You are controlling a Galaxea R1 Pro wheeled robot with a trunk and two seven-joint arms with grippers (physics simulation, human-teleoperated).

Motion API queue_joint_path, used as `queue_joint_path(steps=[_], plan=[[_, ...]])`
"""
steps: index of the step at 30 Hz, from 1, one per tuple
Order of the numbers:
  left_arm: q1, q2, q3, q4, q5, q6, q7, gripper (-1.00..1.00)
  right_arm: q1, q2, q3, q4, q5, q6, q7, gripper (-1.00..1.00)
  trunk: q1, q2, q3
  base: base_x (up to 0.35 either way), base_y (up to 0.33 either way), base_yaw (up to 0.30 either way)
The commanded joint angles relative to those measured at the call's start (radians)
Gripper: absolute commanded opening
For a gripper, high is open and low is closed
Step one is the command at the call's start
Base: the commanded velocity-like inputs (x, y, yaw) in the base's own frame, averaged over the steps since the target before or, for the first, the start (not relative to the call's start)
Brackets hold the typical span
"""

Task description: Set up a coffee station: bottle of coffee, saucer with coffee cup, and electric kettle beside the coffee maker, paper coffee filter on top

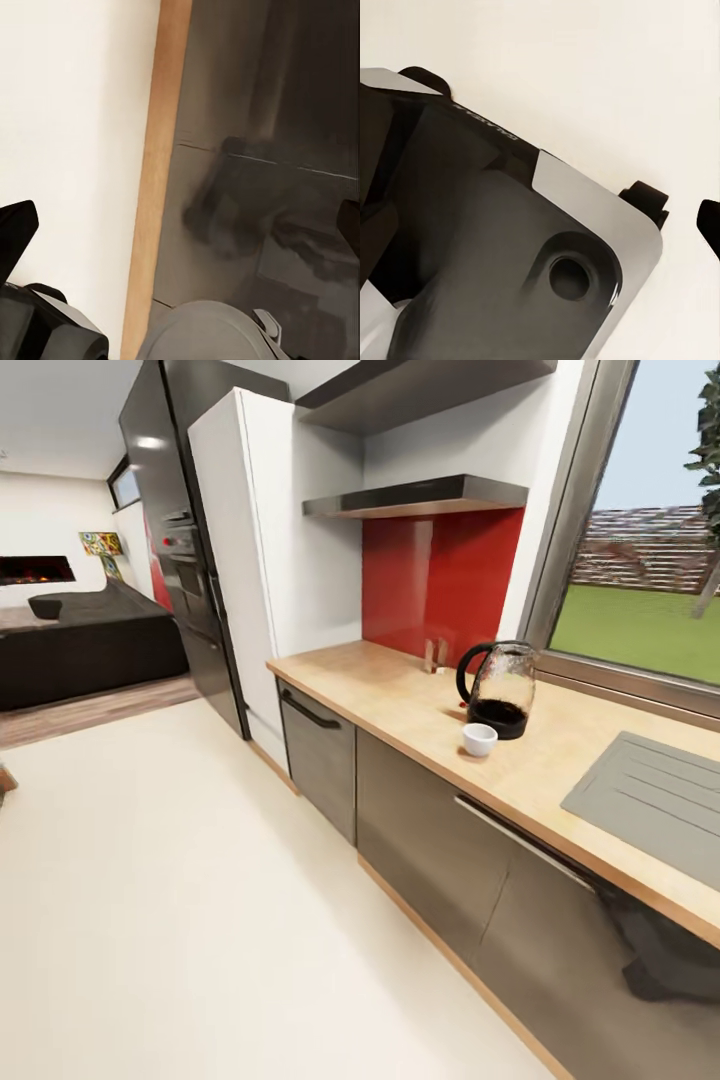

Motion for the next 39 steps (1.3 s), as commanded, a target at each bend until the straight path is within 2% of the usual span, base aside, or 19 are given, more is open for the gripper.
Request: queue_joint_path(steps=[1,17,39], plan=[[-0.001,0.000,0.006,0.000,-0.004,0.010,-0.003,1.00,-0.002,0.000,0.001,0.003,0.003,-0.009,0.001,1.00,0.000,0.000,-0.001,0.220,0.294,0.110],[-0.001,0.000,0.006,0.000,-0.004,0.010,-0.003,1.00,-0.002,0.000,-0.001,0.004,0.003,-0.010,0.000,1.00,0.000,0.000,-0.001,0.246,0.267,0.016],[-0.001,0.000,0.006,0.000,-0.004,0.010,-0.003,1.00,-0.002,0.000,-0.003,0.004,0.003,-0.012,-0.001,1.00,0.000,0.000,-0.001,0.314,0.141,0.000]])
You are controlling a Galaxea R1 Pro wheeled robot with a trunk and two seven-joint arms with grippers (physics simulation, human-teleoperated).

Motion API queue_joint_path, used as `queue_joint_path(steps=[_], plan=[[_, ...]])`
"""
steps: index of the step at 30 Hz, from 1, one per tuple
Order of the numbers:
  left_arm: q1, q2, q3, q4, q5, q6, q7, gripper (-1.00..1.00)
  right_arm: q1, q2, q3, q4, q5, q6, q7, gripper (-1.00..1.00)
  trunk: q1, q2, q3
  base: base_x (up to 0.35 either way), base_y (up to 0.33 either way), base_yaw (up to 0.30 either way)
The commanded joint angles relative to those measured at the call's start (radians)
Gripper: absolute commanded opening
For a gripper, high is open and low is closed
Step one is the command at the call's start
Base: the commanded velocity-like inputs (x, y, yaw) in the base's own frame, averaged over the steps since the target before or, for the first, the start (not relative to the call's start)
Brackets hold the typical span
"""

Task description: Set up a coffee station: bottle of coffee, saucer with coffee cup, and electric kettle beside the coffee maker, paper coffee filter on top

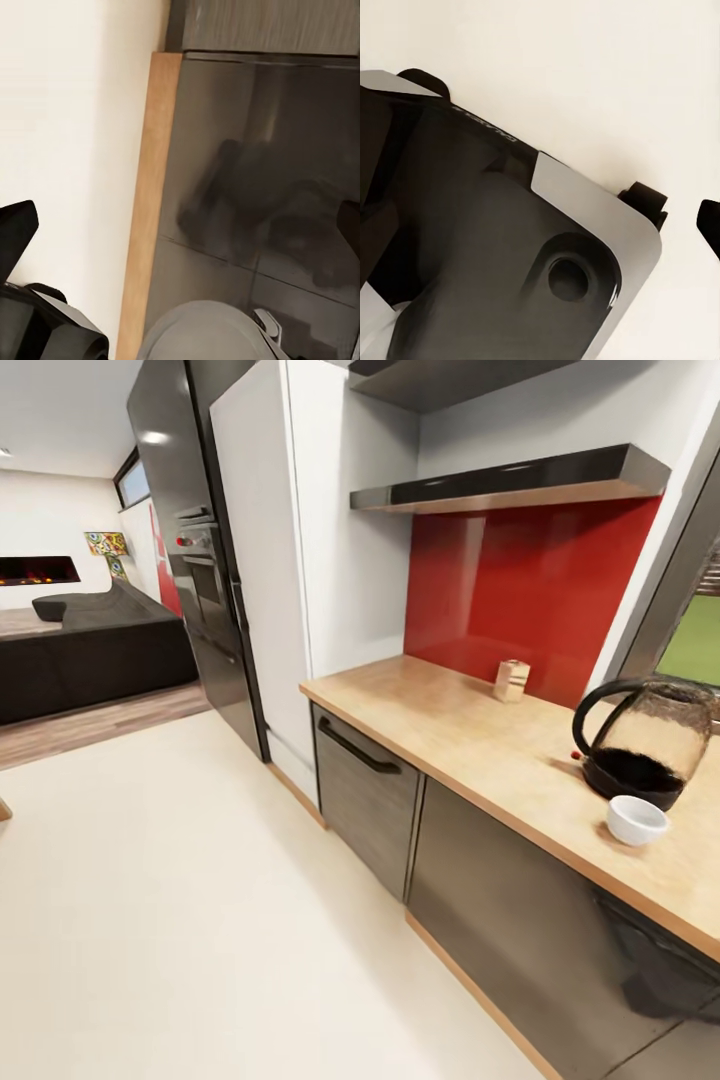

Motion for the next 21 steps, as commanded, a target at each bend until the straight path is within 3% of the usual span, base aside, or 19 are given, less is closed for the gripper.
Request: queue_joint_path(steps=[1,21], plan=[[-0.001,0.000,0.006,0.000,-0.004,0.010,-0.003,1.00,-0.002,0.000,0.002,0.003,0.003,-0.009,0.001,1.00,0.001,0.000,-0.001,0.316,0.148,0.000],[-0.001,0.000,0.007,0.000,-0.004,0.010,-0.003,1.00,-0.002,0.000,0.002,0.003,0.003,-0.010,0.001,1.00,0.001,0.000,-0.001,0.307,0.199,0.000]])
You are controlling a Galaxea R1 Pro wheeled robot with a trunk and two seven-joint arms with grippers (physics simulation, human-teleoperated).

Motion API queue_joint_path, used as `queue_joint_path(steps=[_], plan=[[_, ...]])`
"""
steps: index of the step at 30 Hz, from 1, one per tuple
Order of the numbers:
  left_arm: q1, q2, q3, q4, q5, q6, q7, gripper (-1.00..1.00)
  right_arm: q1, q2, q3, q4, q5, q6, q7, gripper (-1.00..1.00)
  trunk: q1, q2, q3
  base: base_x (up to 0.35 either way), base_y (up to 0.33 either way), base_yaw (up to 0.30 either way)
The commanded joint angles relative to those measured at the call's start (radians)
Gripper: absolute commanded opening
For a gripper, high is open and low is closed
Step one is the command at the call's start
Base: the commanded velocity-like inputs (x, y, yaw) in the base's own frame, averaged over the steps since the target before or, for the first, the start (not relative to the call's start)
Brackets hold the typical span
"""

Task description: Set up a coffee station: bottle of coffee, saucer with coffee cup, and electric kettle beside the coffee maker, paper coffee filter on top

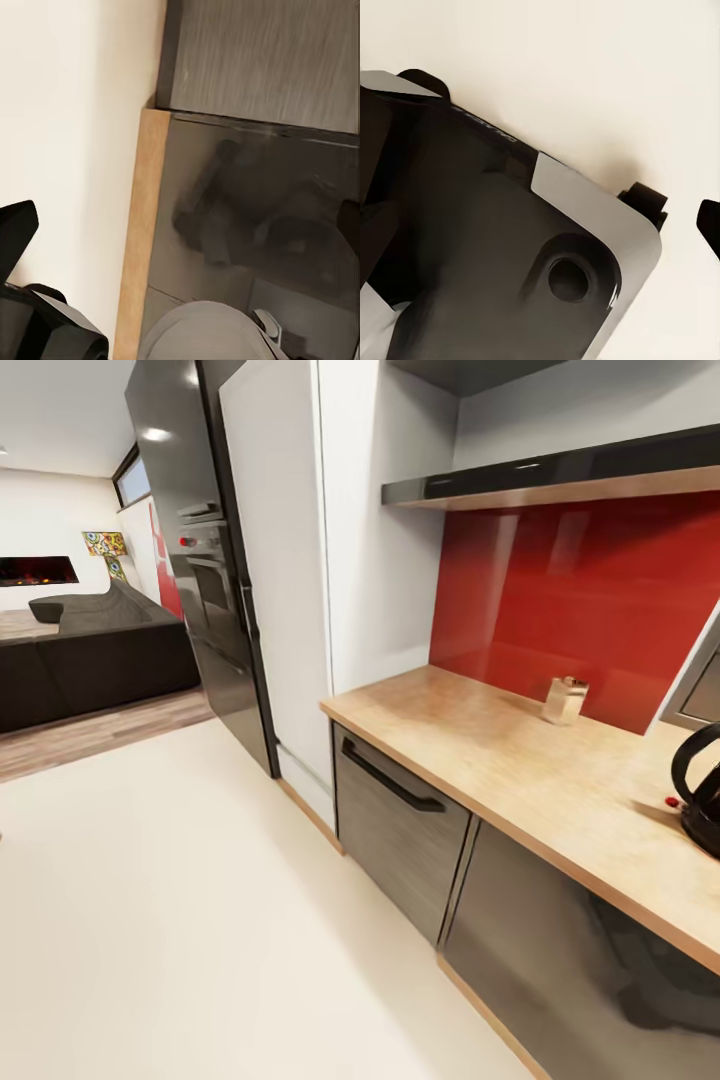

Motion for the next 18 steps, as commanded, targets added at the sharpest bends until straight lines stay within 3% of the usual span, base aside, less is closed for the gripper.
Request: queue_joint_path(steps=[1,18], plan=[[-0.001,0.000,0.006,0.000,-0.004,0.010,-0.003,1.00,-0.002,0.000,0.002,0.003,0.003,-0.009,0.001,1.00,0.001,0.000,-0.001,0.291,0.232,0.000],[-0.001,0.000,0.006,0.000,-0.004,0.010,-0.003,1.00,-0.002,0.000,0.002,0.003,0.004,-0.009,0.001,1.00,0.001,0.000,-0.001,0.279,0.241,0.000]])
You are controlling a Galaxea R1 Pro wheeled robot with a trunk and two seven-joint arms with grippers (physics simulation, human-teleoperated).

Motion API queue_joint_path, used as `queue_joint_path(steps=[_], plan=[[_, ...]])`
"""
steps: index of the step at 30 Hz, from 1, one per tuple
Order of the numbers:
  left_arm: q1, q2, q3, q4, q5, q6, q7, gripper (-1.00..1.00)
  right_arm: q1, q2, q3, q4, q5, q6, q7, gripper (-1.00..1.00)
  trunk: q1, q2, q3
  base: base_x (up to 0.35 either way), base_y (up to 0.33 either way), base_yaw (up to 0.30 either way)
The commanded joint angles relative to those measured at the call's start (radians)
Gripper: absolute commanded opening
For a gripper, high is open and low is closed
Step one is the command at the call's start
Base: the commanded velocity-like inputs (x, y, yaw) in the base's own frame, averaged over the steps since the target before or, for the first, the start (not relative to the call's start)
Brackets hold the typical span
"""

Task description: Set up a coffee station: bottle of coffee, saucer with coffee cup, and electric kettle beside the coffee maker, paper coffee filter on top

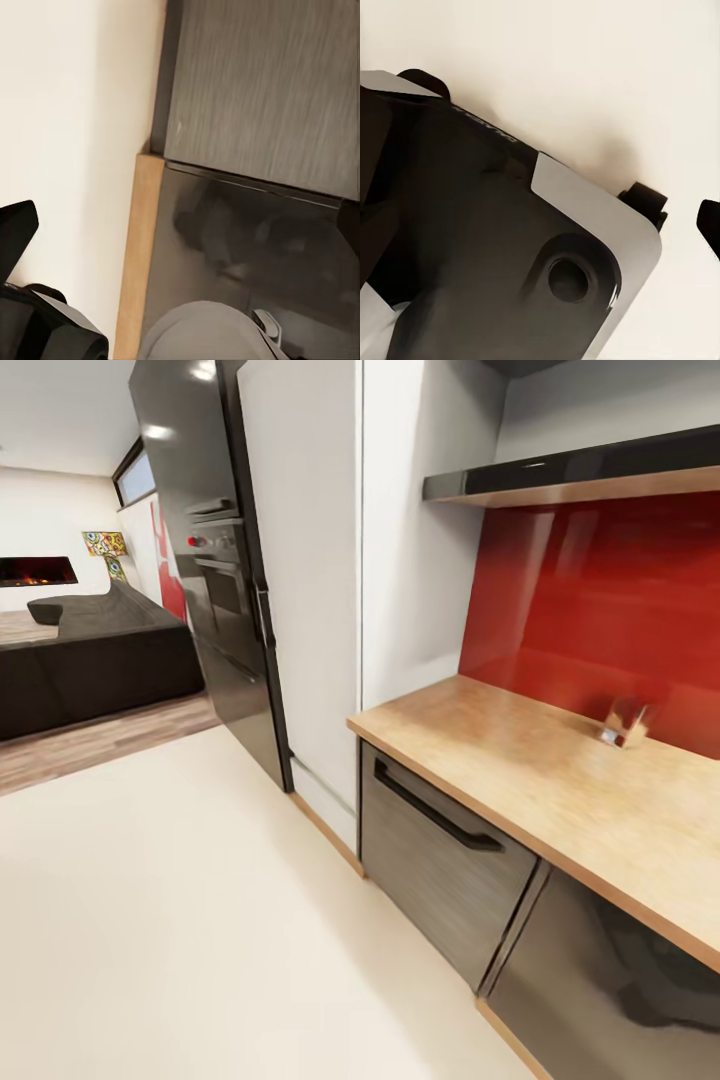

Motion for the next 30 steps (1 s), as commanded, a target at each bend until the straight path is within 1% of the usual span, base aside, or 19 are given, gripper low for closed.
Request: queue_joint_path(steps=[1,14,20,30], plan=[[-0.001,0.000,0.006,0.000,-0.004,0.010,-0.003,1.00,-0.002,0.000,0.002,0.003,0.003,-0.009,0.001,1.00,0.000,0.000,-0.001,0.273,0.244,0.000],[-0.001,0.000,0.005,0.000,-0.004,0.010,-0.003,1.00,-0.002,0.000,0.002,0.003,0.005,-0.009,0.001,1.00,0.000,0.000,-0.001,0.271,0.244,-0.008],[-0.001,0.000,0.006,0.000,-0.004,0.010,-0.003,1.00,-0.002,0.000,0.002,0.003,0.005,-0.009,0.001,1.00,0.000,0.000,-0.001,0.204,0.185,-0.200],[-0.001,0.000,0.006,0.000,-0.004,0.010,-0.003,1.00,-0.002,0.000,0.002,0.003,0.005,-0.008,0.001,1.00,0.000,0.000,-0.001,0.028,0.025,-0.276]])
